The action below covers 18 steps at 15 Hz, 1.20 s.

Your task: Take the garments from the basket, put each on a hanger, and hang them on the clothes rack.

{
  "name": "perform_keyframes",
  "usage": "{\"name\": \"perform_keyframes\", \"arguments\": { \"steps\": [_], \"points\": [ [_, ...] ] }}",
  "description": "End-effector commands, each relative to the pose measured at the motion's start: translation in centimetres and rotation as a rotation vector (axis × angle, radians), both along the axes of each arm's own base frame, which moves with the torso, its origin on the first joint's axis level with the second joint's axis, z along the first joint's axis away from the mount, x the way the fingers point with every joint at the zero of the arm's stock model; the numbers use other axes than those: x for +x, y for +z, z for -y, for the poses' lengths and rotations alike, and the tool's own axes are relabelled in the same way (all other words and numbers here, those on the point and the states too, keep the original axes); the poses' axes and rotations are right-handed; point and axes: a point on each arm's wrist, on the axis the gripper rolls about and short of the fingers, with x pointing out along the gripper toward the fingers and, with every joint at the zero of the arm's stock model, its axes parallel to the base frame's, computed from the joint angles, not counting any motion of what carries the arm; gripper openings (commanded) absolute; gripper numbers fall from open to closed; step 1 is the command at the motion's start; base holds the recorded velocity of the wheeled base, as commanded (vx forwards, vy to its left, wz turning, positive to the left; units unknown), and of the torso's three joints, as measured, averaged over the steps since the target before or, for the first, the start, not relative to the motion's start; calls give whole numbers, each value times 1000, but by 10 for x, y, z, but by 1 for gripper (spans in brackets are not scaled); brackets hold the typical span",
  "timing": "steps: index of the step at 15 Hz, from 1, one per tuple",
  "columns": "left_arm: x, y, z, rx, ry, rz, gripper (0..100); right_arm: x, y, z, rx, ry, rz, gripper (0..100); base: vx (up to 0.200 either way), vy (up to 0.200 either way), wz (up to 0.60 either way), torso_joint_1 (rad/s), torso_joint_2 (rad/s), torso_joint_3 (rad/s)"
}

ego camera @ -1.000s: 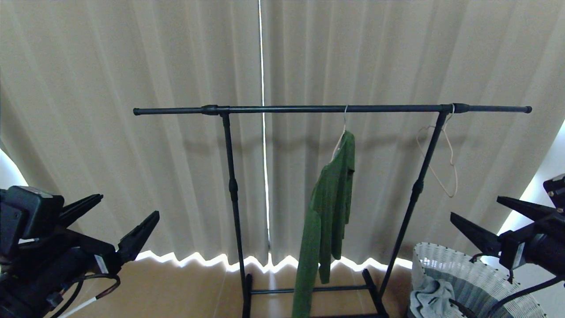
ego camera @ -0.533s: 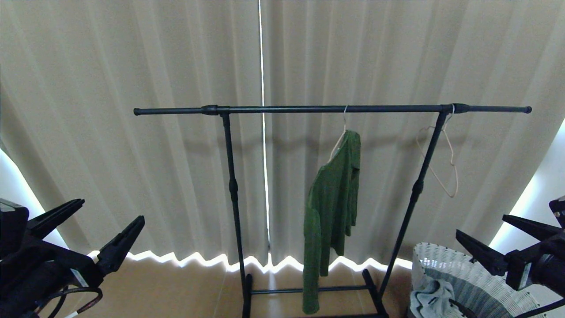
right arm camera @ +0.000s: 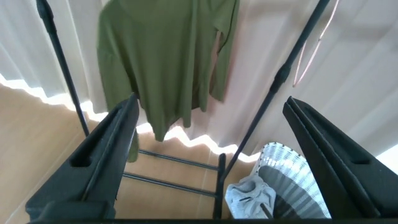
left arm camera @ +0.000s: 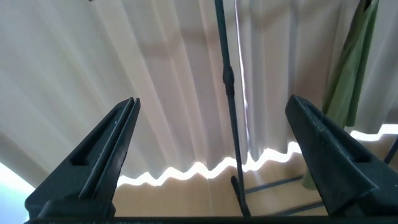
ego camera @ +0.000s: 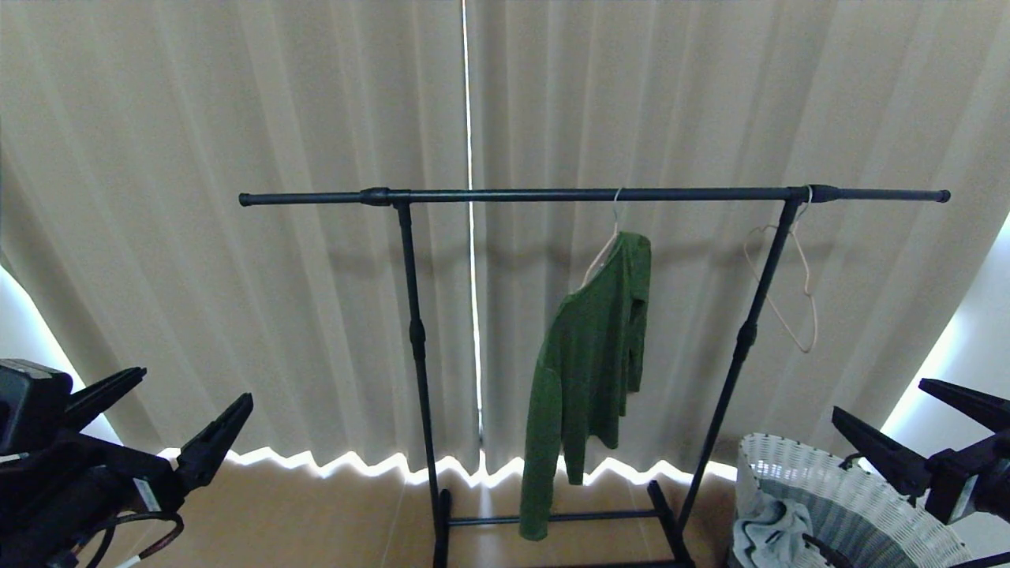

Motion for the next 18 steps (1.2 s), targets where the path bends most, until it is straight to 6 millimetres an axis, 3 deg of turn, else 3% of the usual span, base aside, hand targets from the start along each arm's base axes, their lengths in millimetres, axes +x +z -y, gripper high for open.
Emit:
{"name": "perform_keyframes", "arguments": {
  "steps": [1, 14, 18],
  "points": [
    [1, -3, 0, 3, 1, -17, 100, 0, 0, 0, -1, 2, 0, 100, 0, -200, 0, 7, 12, 7],
    [-1, -5, 0, 7, 0, -25, 100, 0, -2, 0, 0, 1, -9, 100, 0, -200, 0, 3, 3, 3],
    [0, -3, 0, 4, 0, -16, 100, -1, -1, 0, -1, 2, -7, 100, 0, 0, 0, 0, 0, 0]
  ]
}}
